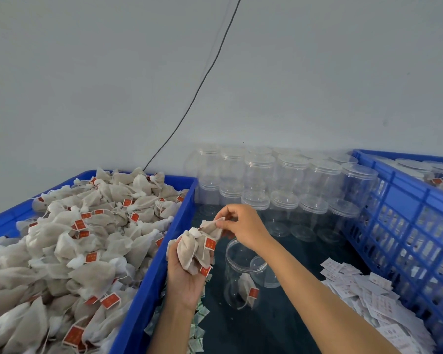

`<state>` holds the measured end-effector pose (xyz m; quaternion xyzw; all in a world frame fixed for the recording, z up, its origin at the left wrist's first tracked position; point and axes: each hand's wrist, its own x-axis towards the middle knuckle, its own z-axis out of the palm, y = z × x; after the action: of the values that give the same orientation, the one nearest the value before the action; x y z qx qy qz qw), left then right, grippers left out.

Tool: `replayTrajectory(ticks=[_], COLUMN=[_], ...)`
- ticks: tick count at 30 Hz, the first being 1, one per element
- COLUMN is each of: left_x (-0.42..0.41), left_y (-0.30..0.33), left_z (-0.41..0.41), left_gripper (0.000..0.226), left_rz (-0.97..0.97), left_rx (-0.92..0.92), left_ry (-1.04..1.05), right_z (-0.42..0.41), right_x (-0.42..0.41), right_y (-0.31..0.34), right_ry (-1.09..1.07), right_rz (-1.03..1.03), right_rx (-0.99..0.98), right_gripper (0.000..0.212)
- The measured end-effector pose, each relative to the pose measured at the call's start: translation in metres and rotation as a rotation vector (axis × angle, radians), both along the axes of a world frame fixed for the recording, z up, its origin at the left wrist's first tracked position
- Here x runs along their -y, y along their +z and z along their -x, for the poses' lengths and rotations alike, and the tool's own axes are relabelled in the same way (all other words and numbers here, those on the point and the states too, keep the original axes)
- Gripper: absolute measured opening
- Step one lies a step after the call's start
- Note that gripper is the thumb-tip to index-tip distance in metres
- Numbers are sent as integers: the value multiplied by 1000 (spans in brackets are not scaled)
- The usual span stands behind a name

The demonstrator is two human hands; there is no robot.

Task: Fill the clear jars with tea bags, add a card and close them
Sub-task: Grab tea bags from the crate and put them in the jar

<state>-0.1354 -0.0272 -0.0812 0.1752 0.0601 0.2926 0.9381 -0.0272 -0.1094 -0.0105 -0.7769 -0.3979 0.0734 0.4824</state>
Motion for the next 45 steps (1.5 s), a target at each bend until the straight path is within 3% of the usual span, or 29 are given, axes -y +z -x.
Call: replayTrajectory(ticks=[3,6,9,13,18,21,24,27,30,35,37,40,45], left_x=[-2,-4,-7,-11,-17,-19,-20,-17,-14,-7,-6,-7,-8], left_y=[1,3,7,15,15,14,10,8,4,-2,-4,-6,-6], left_z=[1,1,1,1,6,9,9,5,4,1,-2,-1,1], left_gripper=[31,46,53,35,41,37,51,55,41,22,25,33,34], left_rz=[52,104,195,384,430,368,326,200,-25,-501,-633,-777,-824], left_rx=[27,13,13,137,137,107,90,33,-50,-283,-359,-395,-304], left_ry=[-31,-63,-130,-228,-304,-318,-327,-280,-204,-18,53,133,169], right_z=[-3,-4,-4,-2,0,-3,-8,-14,-16,-10,-9,-10,-12], right_x=[-2,1,7,9,6,9,12,18,20,22,29,45,69], right_y=[-6,-9,-4,-4,-11,-13,-13,-13,-13,-4,0,-1,-14], right_ry=[-98,-120,118,324,215,208,202,188,153,-4,-51,-150,-143], right_rz=[-27,63,158,322,296,279,254,137,-37,-309,-379,-299,-94], right_rx=[-48,120,262,193,361,374,346,200,71,-209,-316,-191,20], right_gripper=[4,16,39,42,32,27,23,16,6,11,13,9,5])
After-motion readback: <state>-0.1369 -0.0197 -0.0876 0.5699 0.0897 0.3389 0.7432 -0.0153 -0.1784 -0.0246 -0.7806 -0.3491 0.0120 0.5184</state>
